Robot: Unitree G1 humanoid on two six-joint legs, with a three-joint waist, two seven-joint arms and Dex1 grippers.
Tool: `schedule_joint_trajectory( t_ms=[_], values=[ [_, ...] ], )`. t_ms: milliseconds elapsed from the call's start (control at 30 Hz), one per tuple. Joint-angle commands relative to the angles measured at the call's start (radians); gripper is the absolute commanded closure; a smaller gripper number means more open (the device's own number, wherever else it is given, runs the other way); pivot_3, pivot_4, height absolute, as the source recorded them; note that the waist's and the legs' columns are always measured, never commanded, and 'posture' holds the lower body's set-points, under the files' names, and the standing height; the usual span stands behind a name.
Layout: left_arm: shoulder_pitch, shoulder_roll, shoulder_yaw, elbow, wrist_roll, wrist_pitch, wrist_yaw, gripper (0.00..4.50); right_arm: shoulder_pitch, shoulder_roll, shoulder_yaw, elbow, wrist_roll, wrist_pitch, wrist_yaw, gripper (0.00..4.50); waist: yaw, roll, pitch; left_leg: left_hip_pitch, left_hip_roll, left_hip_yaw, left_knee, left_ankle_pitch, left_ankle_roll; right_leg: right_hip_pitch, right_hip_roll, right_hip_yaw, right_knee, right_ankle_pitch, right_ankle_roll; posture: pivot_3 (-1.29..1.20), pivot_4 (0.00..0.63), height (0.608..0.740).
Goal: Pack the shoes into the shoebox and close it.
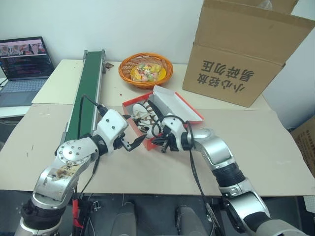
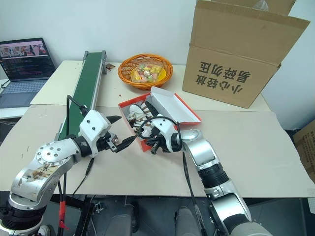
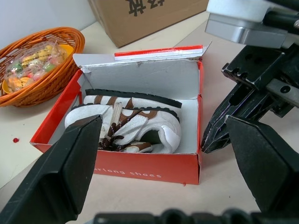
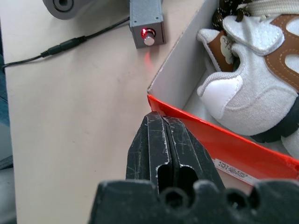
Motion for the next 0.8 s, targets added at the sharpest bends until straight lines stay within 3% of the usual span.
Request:
schedule_joint_trajectory(
  t_ms=[33,133,233,500,633,800],
  values=[
    [-0.011,0.002,0.013,-0.029,0.003,-0.009,0.007,0.0,-0.015,-0.154,-0.091,0.027,0.039,-0.067,0.061,4.47,0.01,0.0,0.0,0.0,0.0,0.0,0.0,0.0,0.0,0.0,0.0,0.0,-0.001,0.0,0.0,0.0,0.15,0.721],
    [-0.01,0.001,0.012,-0.031,0.001,-0.009,0.006,0.0,-0.027,-0.307,-0.134,0.139,0.035,-0.144,0.096,4.47,0.024,-0.001,0.0,0.0,-0.001,0.001,0.001,0.0,0.0,0.0,-0.002,0.0,-0.003,0.0,0.0,0.0,0.15,0.721],
    [-0.014,0.0,0.012,-0.027,0.001,-0.012,0.005,0.0,-0.046,-0.35,-0.138,0.289,0.01,-0.225,0.064,4.47,0.019,-0.001,0.0,0.0,-0.001,0.002,0.001,0.0,0.0,0.0,-0.002,0.0,-0.004,-0.001,0.002,0.0,0.15,0.721],
    [-0.025,0.0,0.011,-0.022,0.0,-0.014,0.003,0.0,-0.17,-0.181,-0.18,0.752,-0.015,-0.436,-0.122,4.47,-0.019,-0.002,0.001,0.0,0.0,0.001,-0.001,0.0,0.001,0.002,0.0,0.001,-0.002,-0.001,0.004,0.0,0.15,0.721],
    [-0.027,0.009,0.018,-0.02,0.002,-0.014,-0.001,0.0,-0.256,-0.098,-0.284,0.962,0.054,-0.525,-0.194,4.47,-0.018,-0.002,0.001,0.0,-0.001,0.0,0.0,0.0,0.001,0.003,0.0,0.001,-0.002,0.0,0.004,0.0,0.15,0.721],
    [-0.027,0.009,0.019,-0.025,0.001,-0.008,0.002,0.0,-0.32,-0.04,-0.427,1.082,0.155,-0.545,-0.232,4.47,-0.017,-0.002,0.001,0.0,-0.001,0.0,0.0,0.0,0.001,0.004,0.0,0.001,-0.002,0.0,0.003,0.0,0.15,0.721]
  ],
)
